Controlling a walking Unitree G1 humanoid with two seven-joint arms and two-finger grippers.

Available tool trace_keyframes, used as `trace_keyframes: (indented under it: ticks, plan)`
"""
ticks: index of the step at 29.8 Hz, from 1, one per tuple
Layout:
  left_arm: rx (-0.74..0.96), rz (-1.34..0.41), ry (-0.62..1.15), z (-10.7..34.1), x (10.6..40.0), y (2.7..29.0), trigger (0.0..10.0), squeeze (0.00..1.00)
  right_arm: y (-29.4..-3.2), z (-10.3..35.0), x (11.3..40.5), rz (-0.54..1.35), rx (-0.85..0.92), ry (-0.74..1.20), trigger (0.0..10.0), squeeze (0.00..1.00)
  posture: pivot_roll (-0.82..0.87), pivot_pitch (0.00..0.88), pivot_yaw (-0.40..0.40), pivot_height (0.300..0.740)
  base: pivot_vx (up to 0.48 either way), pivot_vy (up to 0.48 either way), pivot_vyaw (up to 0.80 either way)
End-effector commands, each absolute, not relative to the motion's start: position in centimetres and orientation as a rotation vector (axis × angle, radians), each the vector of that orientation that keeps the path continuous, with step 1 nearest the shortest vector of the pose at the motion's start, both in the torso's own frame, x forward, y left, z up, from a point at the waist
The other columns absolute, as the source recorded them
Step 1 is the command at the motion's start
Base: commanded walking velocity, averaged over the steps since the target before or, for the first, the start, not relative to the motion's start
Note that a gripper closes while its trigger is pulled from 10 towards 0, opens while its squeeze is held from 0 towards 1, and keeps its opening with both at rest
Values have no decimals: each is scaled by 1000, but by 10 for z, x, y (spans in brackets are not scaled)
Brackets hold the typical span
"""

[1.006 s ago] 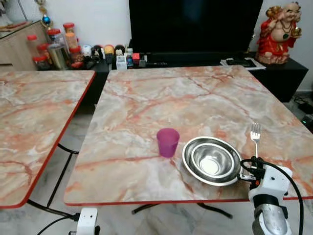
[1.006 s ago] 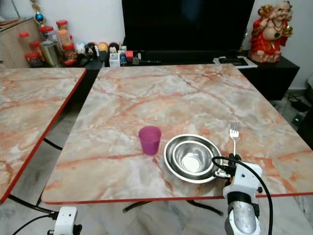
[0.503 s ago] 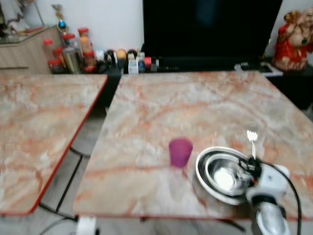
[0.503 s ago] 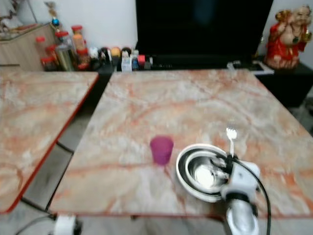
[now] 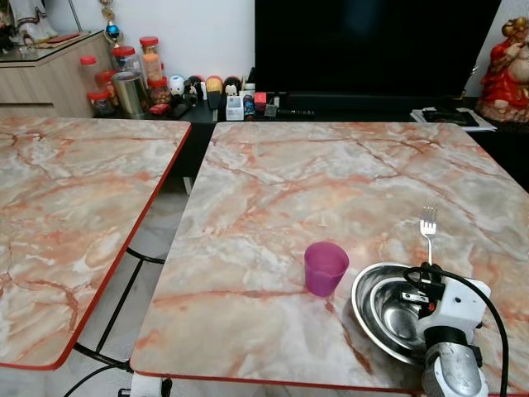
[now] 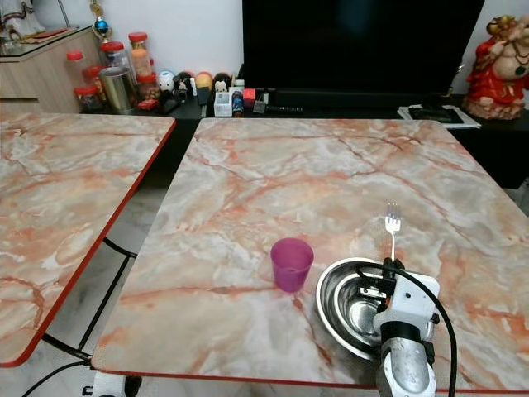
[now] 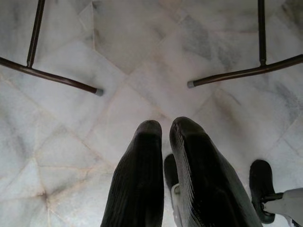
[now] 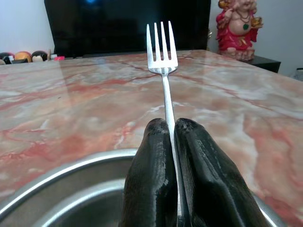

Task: Setting the table

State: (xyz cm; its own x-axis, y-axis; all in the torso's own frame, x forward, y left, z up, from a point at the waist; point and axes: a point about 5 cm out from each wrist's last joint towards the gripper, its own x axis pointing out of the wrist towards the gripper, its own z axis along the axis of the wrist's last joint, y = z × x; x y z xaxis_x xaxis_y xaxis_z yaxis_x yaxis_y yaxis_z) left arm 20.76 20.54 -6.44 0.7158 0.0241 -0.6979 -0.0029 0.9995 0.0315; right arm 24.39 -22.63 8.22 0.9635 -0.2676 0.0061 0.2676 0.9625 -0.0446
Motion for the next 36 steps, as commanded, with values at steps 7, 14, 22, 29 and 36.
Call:
trace_keyframes:
  ticks: [7,14,22,29,36]
  plan:
    - [39,18,752,-63,208,208,10000,0,-228,86,244,-278,-44,-24,10000,0,-90,25,1,740,0,-274,0]
    - [42,21,741,-62,210,208,10000,0,-228,88,244,-274,-50,-33,10000,0,-90,26,1,740,0,-480,0]
    - [29,24,738,-62,210,207,10000,0,-227,87,244,-269,-50,-30,10000,0,-91,27,-2,740,0,-357,0]
    - [27,22,742,-63,209,205,10000,0,-226,85,242,-256,-51,-17,10000,0,-95,30,-7,740,0,0,0]
    - [21,22,747,-64,207,203,10000,0,-218,80,241,-202,-40,19,10000,0,-98,32,-17,740,0,0,0]
